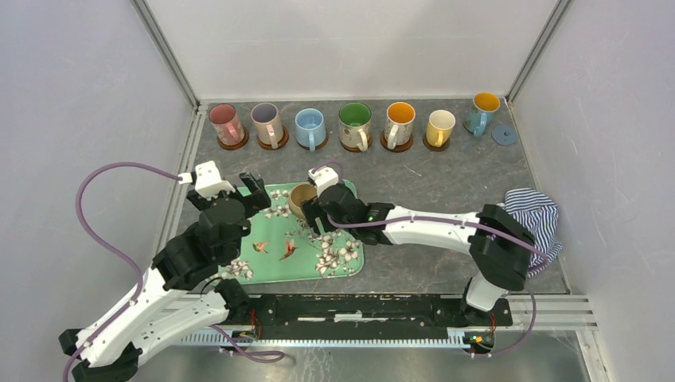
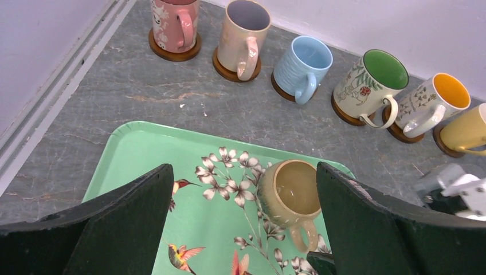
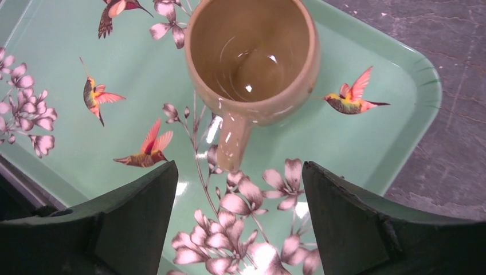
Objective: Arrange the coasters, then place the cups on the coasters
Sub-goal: Pick up the cup from the tray.
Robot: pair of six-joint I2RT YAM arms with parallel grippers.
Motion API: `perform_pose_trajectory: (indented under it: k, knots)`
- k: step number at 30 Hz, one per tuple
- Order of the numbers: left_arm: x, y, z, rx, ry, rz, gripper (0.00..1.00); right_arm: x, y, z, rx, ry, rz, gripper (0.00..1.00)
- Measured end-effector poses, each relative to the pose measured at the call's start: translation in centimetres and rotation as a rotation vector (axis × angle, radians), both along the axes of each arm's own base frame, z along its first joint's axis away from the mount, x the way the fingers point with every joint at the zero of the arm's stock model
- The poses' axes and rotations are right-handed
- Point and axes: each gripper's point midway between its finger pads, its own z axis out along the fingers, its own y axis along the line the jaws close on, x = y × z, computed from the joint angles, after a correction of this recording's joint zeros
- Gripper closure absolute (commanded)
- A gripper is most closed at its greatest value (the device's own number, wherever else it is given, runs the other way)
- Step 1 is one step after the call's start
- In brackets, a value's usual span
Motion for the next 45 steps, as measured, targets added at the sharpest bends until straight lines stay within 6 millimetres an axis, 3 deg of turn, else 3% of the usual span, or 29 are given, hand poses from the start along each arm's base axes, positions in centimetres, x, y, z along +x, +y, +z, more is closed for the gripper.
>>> perform_pose_trajectory:
  k: [8,16,25,30,38,45]
  knots:
    - [-0.7,1.3,-0.3,-0.012,-0.025,0.027,0.00,0.6,2.0,-2.5,-0.050,0.024,0.006,0.35]
    - [-0.7,1.3,-1.5,0.013,-0.003,0.026,0.00,1.0,2.7,-4.4,-0.086,0.038,0.004,0.51]
    - [-0.8,1.4,-1.8,0.017,0.000,0.027,0.00,1.3,3.3,-6.0,-0.118,0.053,0.005,0.61]
    - [-0.8,1.4,-1.9,0.017,0.000,0.027,0.00,1.3,3.3,-6.2,-0.125,0.055,0.004,0.68]
    - [-0.8,1.4,-1.9,0.019,0.001,0.027,0.00,1.6,3.1,-6.2,-0.135,0.043,-0.009,0.99]
    - [-0.8,1.4,-1.9,0.019,0.001,0.026,0.00,1.7,3.0,-6.2,-0.138,0.040,-0.008,1.00]
